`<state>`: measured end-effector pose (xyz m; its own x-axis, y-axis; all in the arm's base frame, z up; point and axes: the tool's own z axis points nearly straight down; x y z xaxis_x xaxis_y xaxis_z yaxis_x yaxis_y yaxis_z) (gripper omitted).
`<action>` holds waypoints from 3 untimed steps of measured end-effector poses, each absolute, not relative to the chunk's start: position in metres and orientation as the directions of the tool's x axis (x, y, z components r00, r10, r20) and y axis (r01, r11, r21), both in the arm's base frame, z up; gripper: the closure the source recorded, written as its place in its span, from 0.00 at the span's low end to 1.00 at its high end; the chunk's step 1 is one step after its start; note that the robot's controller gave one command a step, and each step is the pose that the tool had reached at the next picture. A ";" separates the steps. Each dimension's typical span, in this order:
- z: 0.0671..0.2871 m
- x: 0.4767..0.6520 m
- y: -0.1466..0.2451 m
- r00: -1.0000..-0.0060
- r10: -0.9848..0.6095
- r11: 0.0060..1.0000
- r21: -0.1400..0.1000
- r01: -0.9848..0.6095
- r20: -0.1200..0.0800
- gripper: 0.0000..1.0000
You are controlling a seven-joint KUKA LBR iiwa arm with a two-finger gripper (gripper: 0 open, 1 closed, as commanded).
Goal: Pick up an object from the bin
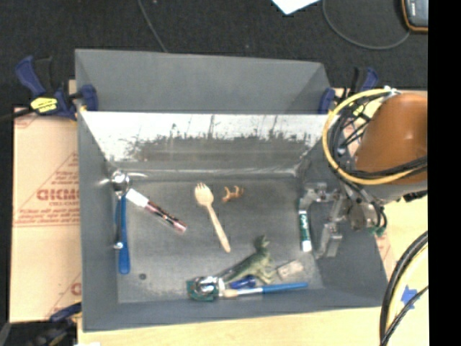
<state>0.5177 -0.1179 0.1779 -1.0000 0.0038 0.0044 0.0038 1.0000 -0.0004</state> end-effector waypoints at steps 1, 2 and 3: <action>0.182 0.519 -0.117 -1.000 -0.002 1.000 -0.002 -0.002 -0.004 0.00; 0.086 0.490 -0.061 -0.959 -0.282 0.959 -0.005 -0.282 -0.007 0.00; 0.143 0.487 -0.052 -0.943 -0.333 0.943 -0.010 -0.332 -0.013 0.00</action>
Offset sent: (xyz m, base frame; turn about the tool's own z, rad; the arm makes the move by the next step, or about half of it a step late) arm -0.0340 0.0673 -0.1079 -0.3350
